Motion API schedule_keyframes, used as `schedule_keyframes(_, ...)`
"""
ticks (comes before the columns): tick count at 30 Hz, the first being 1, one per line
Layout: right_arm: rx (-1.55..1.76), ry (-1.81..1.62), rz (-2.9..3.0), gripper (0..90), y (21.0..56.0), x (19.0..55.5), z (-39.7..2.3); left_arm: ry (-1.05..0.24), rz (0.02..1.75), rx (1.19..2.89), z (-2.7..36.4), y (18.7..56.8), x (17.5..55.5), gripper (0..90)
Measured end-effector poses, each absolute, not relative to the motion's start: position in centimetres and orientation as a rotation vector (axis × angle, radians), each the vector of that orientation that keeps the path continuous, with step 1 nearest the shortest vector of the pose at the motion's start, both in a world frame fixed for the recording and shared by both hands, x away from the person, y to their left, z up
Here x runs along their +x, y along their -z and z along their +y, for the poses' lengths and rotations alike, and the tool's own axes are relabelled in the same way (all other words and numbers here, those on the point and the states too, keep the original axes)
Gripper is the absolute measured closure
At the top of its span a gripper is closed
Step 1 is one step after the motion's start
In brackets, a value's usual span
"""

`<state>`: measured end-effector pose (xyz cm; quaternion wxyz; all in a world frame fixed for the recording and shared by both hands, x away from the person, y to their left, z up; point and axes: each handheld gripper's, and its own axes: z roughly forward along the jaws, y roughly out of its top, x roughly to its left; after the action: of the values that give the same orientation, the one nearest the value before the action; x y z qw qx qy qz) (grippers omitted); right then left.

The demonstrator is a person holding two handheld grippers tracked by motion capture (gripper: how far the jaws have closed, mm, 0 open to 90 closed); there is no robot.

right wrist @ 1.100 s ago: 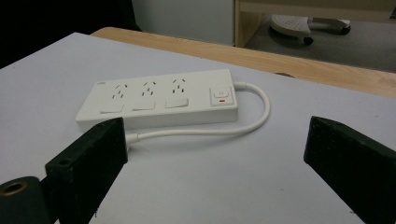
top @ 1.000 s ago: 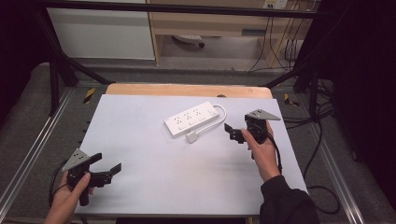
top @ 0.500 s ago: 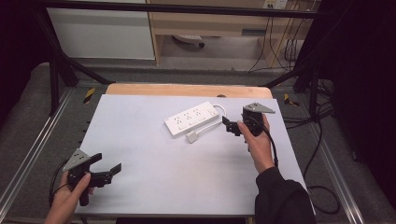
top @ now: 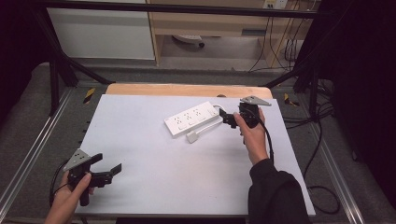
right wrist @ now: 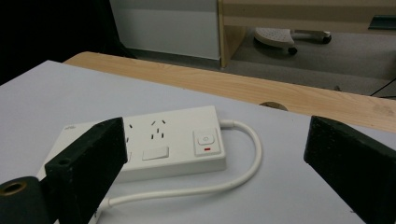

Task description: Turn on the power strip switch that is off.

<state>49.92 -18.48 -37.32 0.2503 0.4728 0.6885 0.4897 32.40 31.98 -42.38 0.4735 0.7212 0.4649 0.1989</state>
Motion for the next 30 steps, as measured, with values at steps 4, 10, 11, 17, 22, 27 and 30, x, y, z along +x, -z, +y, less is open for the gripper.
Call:
schedule_keyframes(4,1.291,-1.339,1.867,6.3,37.3,50.8,-18.1,-0.485,1.135,1.767,32.0,42.4,32.4,6.1)
schedule_keyframes(10,1.306,-1.338,1.865,6.4,37.6,51.6,-17.7,-0.483,1.132,1.768,32.0,42.4,32.4,6.1)
schedule_keyframes(11,1.307,-1.335,1.866,6.4,37.8,51.8,-17.6,-0.482,1.133,1.768,32.0,42.4,32.4,6.1)
schedule_keyframes(17,1.345,-1.346,1.854,6.2,38.2,52.4,-17.4,-0.482,1.130,1.765,32.0,42.4,32.4,6.1)
schedule_keyframes(22,1.379,-1.351,1.843,6.2,38.6,52.8,-17.6,-0.482,1.131,1.766,32.0,42.4,32.4,6.1)
schedule_keyframes(27,1.407,-1.341,1.838,6.4,39.0,53.1,-17.8,-0.481,1.131,1.768,32.0,42.4,32.4,6.1)
schedule_keyframes(30,1.412,-1.327,1.842,6.8,39.1,53.3,-17.8,-0.481,1.131,1.769,31.9,42.4,32.4,6.1)
